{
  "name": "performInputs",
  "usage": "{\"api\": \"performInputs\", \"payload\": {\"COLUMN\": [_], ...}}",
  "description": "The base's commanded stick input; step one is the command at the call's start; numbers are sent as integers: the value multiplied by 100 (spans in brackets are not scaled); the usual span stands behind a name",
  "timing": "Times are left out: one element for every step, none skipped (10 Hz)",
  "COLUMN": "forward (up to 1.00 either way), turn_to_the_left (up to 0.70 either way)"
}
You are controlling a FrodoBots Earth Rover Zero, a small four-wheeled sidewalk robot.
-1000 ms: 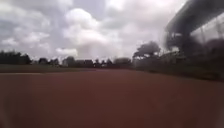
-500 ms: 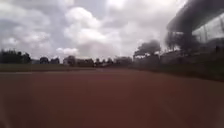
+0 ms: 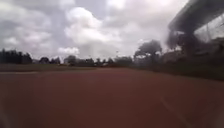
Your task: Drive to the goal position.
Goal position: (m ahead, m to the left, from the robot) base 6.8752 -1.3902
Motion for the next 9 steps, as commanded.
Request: {"api": "performInputs", "payload": {"forward": [70,70,70,70,70,70,70,70,70], "turn_to_the_left": [-3,-11,-18,-25,-33,-35,-35,-35,-35]}}
